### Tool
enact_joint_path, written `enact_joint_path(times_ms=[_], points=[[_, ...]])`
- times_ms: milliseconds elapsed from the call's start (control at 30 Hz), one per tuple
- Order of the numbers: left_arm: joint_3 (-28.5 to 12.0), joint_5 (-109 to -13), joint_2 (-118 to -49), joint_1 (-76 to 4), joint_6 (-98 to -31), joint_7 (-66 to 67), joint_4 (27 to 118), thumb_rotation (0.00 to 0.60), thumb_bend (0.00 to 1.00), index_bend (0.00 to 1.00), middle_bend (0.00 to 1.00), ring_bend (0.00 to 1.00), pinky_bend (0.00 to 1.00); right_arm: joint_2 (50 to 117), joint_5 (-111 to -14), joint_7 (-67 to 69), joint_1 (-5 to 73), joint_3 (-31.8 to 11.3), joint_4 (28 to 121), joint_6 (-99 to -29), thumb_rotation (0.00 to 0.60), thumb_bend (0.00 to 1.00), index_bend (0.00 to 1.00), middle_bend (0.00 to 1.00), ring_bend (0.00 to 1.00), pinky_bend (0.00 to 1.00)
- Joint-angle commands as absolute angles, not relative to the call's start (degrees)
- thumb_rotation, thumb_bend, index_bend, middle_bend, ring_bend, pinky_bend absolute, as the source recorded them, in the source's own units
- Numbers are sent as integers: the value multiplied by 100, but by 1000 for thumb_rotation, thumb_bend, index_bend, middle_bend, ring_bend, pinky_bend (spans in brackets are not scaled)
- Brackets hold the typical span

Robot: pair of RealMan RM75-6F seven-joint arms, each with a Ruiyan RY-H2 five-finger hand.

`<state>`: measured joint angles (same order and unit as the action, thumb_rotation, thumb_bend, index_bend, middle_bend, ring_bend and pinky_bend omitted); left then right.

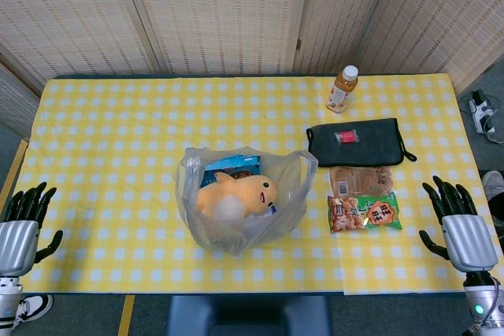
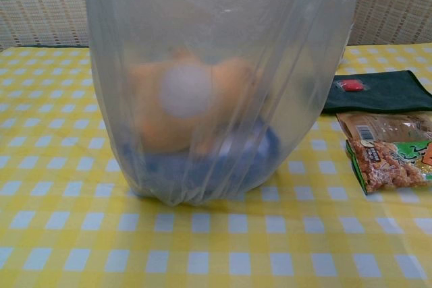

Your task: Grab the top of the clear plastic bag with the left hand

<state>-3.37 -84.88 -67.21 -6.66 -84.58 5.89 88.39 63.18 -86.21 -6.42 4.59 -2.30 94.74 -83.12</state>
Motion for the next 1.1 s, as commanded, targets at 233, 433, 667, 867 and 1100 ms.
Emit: enact_joint_path(times_ms=[233, 433, 667, 867, 1100], points=[[-315, -8472, -6705, -725, -8262, 24, 8862, 600, 400, 50, 52, 15, 9, 6389, -8880, -440, 497, -214, 9269, -8414, 600, 327, 0, 0, 0, 0], [-127, -8820, -6313, -862, -7880, -2206, 9293, 600, 400, 79, 66, 83, 167, 6365, -8980, -320, 446, -190, 9245, -8547, 600, 328, 0, 0, 0, 0], [236, -10270, -5414, -1392, -8108, -6818, 9304, 600, 383, 21, 58, 40, 180, 6395, -9108, -208, 504, -136, 9170, -8480, 600, 328, 0, 0, 0, 0], [84, -10547, -5589, -1546, -8957, -7935, 9156, 600, 377, 5, 26, 25, 155, 6387, -9262, -132, 527, -44, 9207, -8444, 600, 327, 0, 0, 0, 0], [3, -10611, -5508, -1847, -9165, -8593, 9506, 600, 372, 1, 0, 0, 123, 6303, -9378, -9, 523, 37, 9242, -8451, 600, 327, 0, 0, 0, 0]])
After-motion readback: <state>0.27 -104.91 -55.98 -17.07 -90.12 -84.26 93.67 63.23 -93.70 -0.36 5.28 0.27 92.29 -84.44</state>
